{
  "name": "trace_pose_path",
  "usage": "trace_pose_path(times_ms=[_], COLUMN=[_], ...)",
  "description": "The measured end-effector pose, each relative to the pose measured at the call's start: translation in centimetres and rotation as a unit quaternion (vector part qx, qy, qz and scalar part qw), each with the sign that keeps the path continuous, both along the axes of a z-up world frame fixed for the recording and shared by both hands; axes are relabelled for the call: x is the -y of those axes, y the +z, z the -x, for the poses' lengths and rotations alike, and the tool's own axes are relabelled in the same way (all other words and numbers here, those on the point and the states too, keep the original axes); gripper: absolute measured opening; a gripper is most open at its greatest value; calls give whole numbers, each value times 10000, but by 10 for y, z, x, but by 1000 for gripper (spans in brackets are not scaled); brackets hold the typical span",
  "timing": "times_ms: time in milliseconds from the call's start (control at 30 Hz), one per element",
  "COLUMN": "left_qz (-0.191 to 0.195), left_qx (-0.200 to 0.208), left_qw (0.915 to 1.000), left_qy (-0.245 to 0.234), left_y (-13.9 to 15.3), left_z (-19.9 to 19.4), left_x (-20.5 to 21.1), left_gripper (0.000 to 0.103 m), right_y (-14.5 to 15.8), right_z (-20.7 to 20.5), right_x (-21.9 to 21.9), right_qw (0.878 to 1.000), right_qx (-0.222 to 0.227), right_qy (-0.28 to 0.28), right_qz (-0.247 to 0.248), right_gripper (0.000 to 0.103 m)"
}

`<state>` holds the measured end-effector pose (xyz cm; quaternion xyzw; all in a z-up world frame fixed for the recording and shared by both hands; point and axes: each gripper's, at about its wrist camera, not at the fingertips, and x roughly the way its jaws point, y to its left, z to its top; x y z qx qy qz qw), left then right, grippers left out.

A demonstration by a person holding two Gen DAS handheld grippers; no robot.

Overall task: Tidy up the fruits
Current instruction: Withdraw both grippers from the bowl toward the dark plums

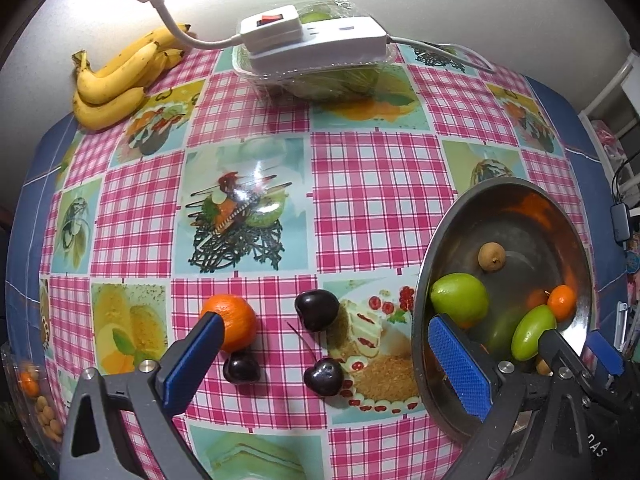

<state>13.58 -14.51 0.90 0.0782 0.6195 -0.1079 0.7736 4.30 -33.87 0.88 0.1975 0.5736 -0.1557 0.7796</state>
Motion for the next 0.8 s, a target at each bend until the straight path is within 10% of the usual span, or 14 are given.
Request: trace_pose_path(times_ms=[800], left_qz=[263], left_qx=[289], left_qw=[9986], left_qy=[347], left_y=[40], left_z=[-2], left_x=[-91], left_gripper=[103], right_y=[37], right_z=[-10], right_x=[-74], right_qw=[9926], right_qx=[682], right_qy=[929], right_qz=[-388], right_gripper=[102])
